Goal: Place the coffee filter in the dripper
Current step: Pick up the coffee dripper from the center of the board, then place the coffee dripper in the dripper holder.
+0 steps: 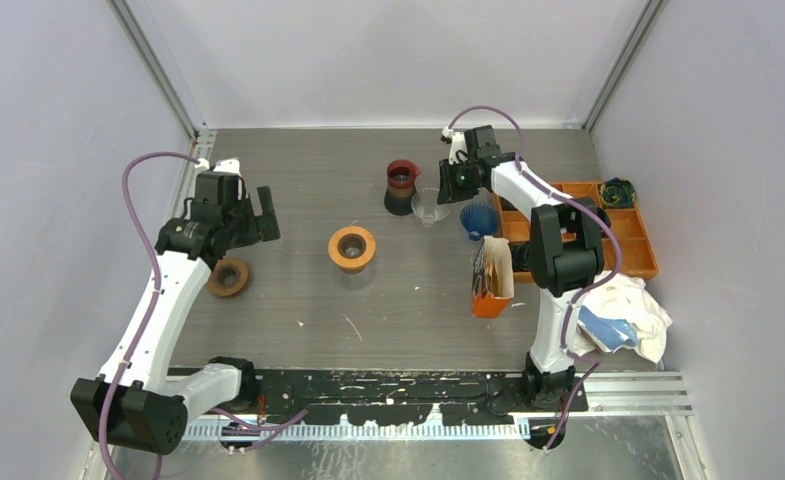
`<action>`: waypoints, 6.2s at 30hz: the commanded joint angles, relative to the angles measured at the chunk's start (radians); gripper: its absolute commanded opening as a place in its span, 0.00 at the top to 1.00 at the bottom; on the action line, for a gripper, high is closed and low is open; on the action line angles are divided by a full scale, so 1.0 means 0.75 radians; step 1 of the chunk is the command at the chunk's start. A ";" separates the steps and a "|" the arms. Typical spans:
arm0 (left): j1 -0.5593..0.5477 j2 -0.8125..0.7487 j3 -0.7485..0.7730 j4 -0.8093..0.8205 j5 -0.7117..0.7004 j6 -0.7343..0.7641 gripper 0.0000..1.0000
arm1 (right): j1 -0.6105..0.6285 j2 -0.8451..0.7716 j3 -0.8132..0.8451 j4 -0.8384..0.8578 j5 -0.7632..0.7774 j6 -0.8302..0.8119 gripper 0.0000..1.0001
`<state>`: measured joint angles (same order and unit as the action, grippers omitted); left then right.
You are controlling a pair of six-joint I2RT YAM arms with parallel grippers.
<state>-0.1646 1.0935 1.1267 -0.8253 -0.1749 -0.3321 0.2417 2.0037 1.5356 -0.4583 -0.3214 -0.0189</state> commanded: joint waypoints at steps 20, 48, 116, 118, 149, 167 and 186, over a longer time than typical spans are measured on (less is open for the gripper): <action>-0.004 -0.064 -0.031 0.141 0.229 -0.029 0.01 | 0.012 -0.354 -0.127 -0.037 -0.208 0.180 0.99; -0.007 -0.216 -0.041 0.213 0.838 -0.524 0.06 | 0.418 -0.514 0.224 -0.301 -0.176 0.395 0.99; -0.148 -0.094 -0.208 0.502 0.776 -0.727 0.36 | 0.653 -0.343 0.194 -0.209 0.039 0.387 0.99; -0.148 -0.079 -0.214 0.509 0.774 -0.727 0.36 | 0.653 -0.335 0.192 -0.204 0.038 0.385 0.99; -0.157 0.126 -0.125 0.367 0.708 -0.623 0.78 | 0.652 -0.214 0.179 -0.306 0.058 0.330 0.99; -0.178 0.144 -0.226 0.330 0.668 -0.584 0.86 | 0.709 -0.155 0.098 -0.321 0.162 0.239 0.99; -0.205 0.161 -0.277 0.320 0.648 -0.559 0.82 | 0.740 -0.157 -0.128 -0.148 0.164 0.199 0.99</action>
<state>-0.3016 1.1664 0.9607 -0.4946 0.3691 -0.7807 0.7601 1.7725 1.5455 -0.4713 -0.2531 0.2066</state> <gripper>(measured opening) 0.176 0.081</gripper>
